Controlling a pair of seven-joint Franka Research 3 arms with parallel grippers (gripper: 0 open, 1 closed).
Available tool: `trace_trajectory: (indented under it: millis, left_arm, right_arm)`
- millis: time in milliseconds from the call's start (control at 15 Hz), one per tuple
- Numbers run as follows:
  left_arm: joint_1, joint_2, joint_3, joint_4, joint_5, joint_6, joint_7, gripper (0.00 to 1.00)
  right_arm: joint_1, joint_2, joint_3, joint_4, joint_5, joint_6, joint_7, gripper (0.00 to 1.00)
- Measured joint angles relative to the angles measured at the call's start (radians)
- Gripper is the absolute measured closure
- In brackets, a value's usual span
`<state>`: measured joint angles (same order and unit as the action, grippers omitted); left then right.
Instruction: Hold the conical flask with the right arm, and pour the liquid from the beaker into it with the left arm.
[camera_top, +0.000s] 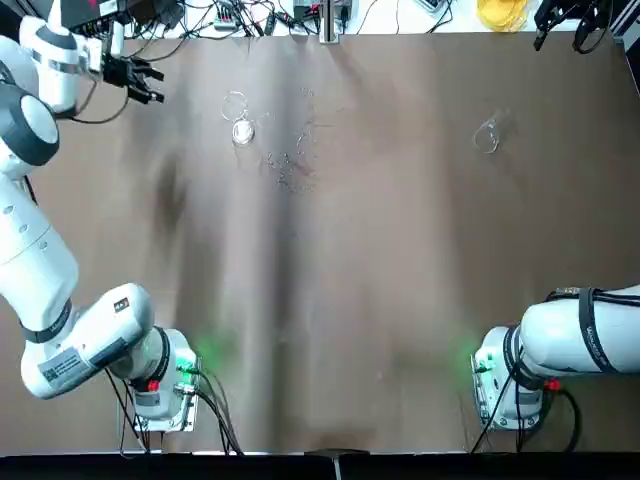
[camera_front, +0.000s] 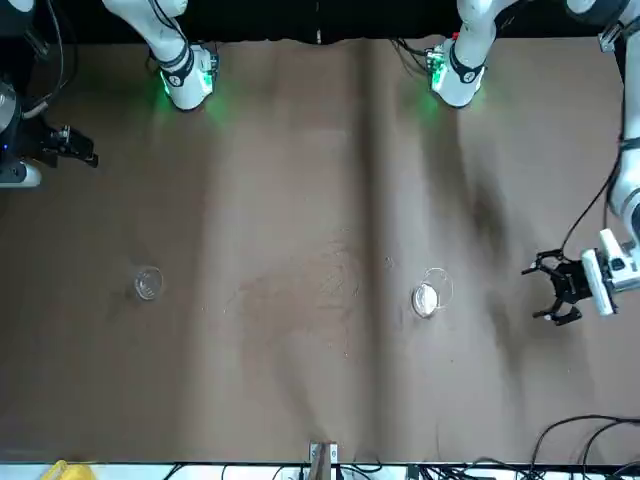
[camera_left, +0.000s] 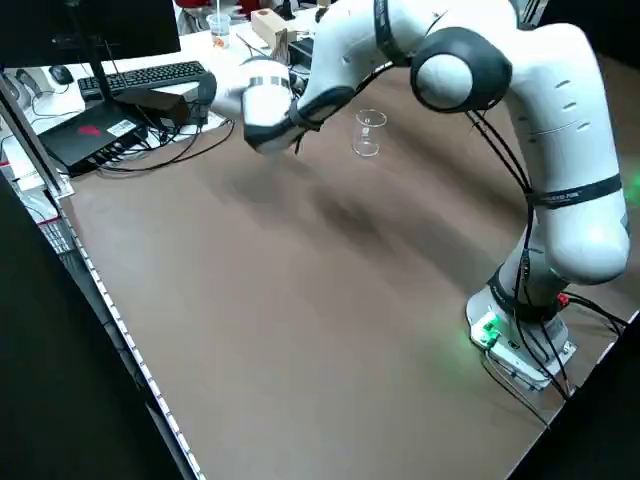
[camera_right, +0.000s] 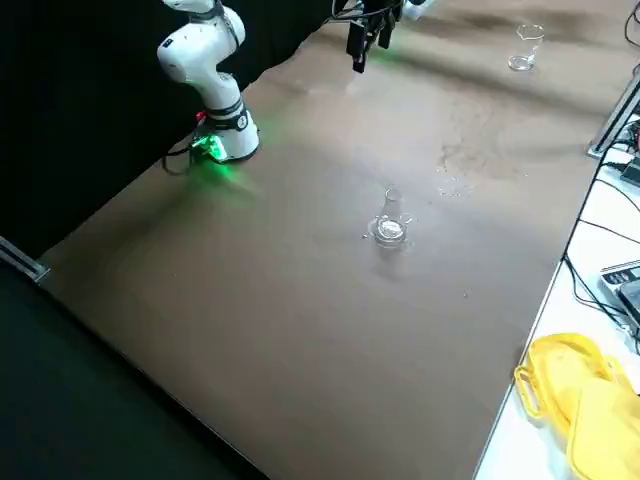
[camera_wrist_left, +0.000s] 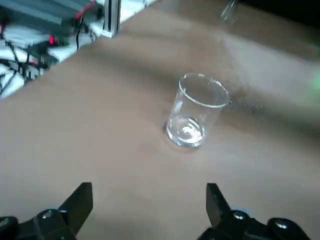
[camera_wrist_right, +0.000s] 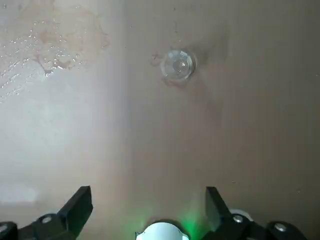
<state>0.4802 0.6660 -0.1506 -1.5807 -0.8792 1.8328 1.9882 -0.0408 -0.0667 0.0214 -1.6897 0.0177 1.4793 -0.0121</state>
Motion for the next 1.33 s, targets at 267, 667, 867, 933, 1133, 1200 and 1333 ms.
trace_trajectory:
  millis: [267, 667, 867, 933, 1133, 1200, 1333]
  left_arm:
    - [-0.019, 0.129, -0.007, -0.002, -0.197, -0.003, 0.320, 0.00]
    - [-0.088, 0.245, -0.044, 0.000, -0.309, -0.013, 0.513, 0.00]
    - [-0.145, 0.265, -0.044, 0.001, -0.380, -0.024, 0.558, 0.00]
    - [-0.152, 0.268, -0.044, 0.001, -0.390, -0.031, 0.560, 0.00]
    - [-0.161, 0.276, -0.044, 0.001, -0.396, -0.046, 0.564, 0.00]
    - [-0.164, 0.279, -0.044, 0.001, -0.395, -0.058, 0.565, 0.00]
    - [-0.175, 0.283, -0.044, 0.001, -0.395, -0.078, 0.566, 0.00]
  right_arm:
    - [0.009, 0.019, 0.009, 0.000, 0.006, -0.002, 0.000, 0.00]
    - [-0.005, 0.142, 0.005, 0.014, 0.019, 0.023, -0.221, 0.00]
    - [-0.050, 0.194, 0.000, 0.041, 0.036, 0.085, -0.439, 0.00]
    - [-0.059, 0.197, -0.001, 0.044, 0.046, 0.085, -0.470, 0.00]
    - [-0.077, 0.206, -0.001, 0.046, 0.095, 0.085, -0.562, 0.00]
    - [-0.085, 0.213, -0.001, 0.046, 0.109, 0.085, -0.598, 0.00]
    - [-0.109, 0.231, -0.002, 0.046, 0.137, 0.092, -0.665, 0.00]
